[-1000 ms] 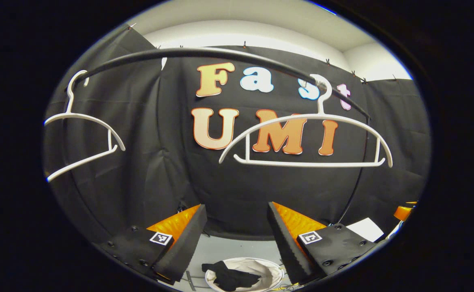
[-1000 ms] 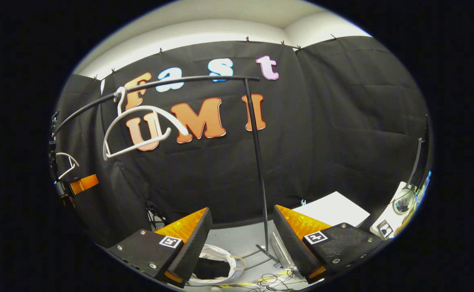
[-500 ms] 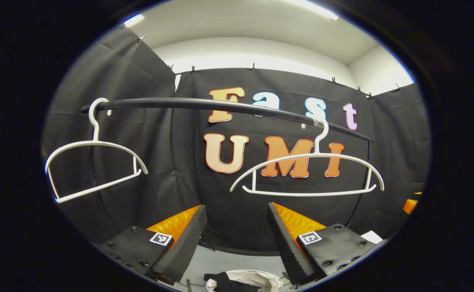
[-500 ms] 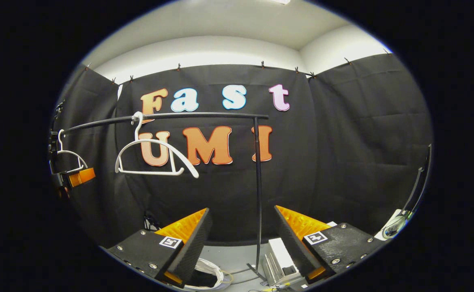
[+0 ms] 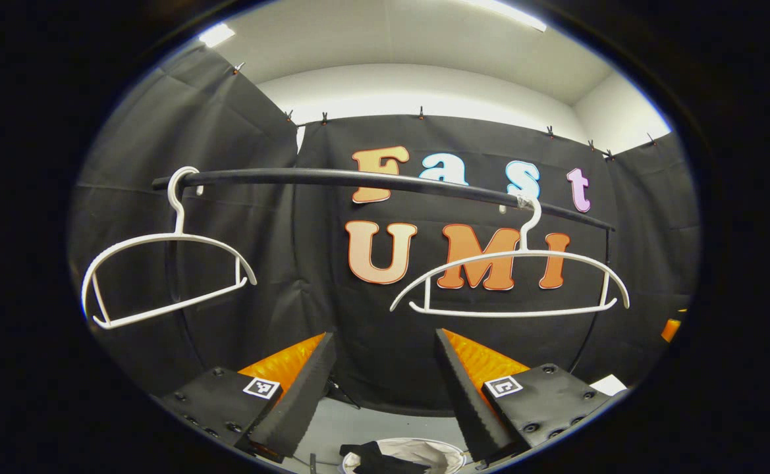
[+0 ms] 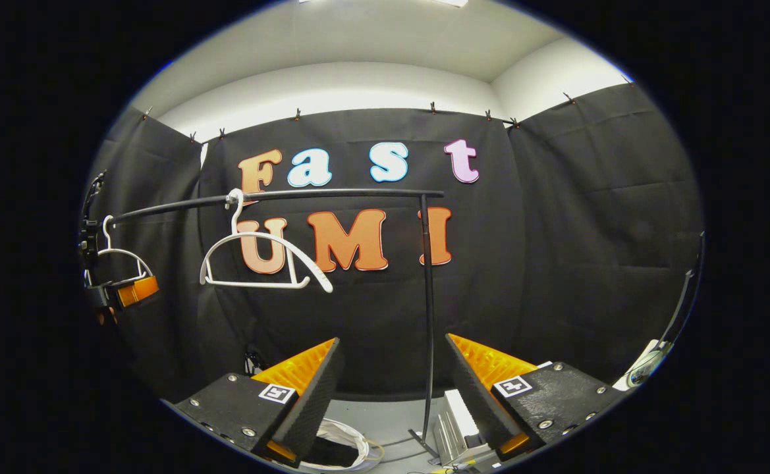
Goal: Grasp the clothes on the hanger with both hands and then place them into the laundry hamper below.
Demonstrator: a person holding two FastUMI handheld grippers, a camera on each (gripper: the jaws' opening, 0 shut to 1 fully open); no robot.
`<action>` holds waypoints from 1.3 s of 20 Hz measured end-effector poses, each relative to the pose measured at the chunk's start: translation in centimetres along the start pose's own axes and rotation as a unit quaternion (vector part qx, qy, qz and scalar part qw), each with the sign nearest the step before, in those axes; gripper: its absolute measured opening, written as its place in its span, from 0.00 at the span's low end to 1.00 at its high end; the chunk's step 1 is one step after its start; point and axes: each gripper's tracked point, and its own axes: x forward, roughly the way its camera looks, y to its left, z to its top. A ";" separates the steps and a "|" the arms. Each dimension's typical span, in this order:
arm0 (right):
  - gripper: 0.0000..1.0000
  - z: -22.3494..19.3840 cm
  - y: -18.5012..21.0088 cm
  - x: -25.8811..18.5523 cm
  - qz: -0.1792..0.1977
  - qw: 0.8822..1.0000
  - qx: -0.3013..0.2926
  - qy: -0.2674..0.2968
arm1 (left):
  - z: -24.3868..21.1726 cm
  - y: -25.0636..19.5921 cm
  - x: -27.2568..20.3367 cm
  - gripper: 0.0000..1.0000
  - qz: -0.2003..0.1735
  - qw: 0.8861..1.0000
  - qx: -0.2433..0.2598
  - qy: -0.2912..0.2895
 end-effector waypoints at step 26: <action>1.00 0.6 2.8 0.7 -0.007 1.000 0.010 -0.011 | 1.4 4.6 2.1 0.94 0.034 0.999 0.006 -0.021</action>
